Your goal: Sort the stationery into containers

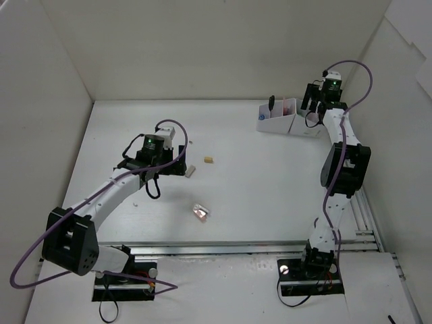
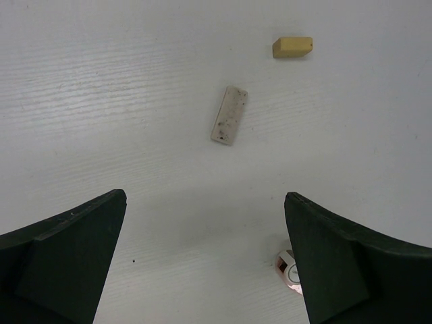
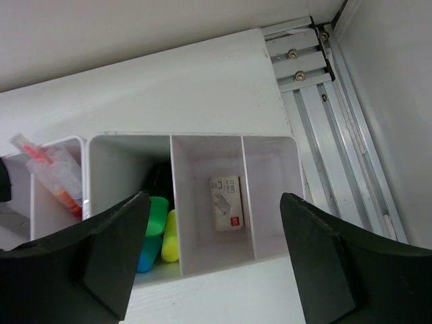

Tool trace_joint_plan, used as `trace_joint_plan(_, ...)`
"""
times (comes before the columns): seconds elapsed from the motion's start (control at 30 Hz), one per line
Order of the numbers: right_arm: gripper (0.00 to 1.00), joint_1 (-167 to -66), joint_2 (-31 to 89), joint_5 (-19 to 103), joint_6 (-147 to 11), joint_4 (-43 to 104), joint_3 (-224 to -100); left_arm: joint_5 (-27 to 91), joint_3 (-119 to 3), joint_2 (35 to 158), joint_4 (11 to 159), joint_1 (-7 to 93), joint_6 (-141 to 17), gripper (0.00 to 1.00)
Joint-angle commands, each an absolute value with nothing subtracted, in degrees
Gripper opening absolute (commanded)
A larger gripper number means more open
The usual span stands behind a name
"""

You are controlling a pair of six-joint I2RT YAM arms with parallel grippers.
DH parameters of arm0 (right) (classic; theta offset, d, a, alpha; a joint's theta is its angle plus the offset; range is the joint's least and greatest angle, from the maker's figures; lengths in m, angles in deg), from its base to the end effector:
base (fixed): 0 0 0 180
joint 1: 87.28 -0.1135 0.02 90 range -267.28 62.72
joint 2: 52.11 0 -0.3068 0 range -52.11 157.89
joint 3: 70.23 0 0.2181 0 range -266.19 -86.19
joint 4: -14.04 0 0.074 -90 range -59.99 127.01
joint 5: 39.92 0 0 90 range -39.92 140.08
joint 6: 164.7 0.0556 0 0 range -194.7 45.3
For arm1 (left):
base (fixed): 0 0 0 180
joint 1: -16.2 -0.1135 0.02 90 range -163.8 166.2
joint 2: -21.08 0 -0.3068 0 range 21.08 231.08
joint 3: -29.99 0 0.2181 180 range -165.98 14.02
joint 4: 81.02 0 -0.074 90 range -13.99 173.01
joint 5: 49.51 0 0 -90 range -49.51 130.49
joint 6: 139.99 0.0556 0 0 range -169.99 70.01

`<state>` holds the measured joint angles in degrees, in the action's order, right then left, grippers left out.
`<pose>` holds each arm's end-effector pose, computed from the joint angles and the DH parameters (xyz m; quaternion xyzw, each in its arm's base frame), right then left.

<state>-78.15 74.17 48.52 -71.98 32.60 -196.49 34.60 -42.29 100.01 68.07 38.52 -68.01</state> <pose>0.5358 -0.0846 0.3195 0.0759 0.8084 -0.0216 0.5833 0.2571 -0.1117 0.3105 0.0563 0.8944 -0.1954 0.3983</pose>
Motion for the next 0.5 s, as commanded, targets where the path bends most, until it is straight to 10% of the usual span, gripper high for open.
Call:
trace_joint_plan(0.0,0.79,-78.14,63.49,44.92,-73.03,31.41,-194.75,35.57,-42.14,96.23,69.56,38.08,-68.27,0.99)
trace_joint_plan(0.07,0.98,-79.28,60.14,40.08,-74.08,32.20,-192.20,35.65,-41.36,95.53,69.48,38.08,-68.88,0.99)
trace_joint_plan(0.47,0.98,-116.96,32.54,34.09,-75.50,32.73,-152.41,38.91,-32.40,83.58,66.58,36.94,-80.38,0.99)
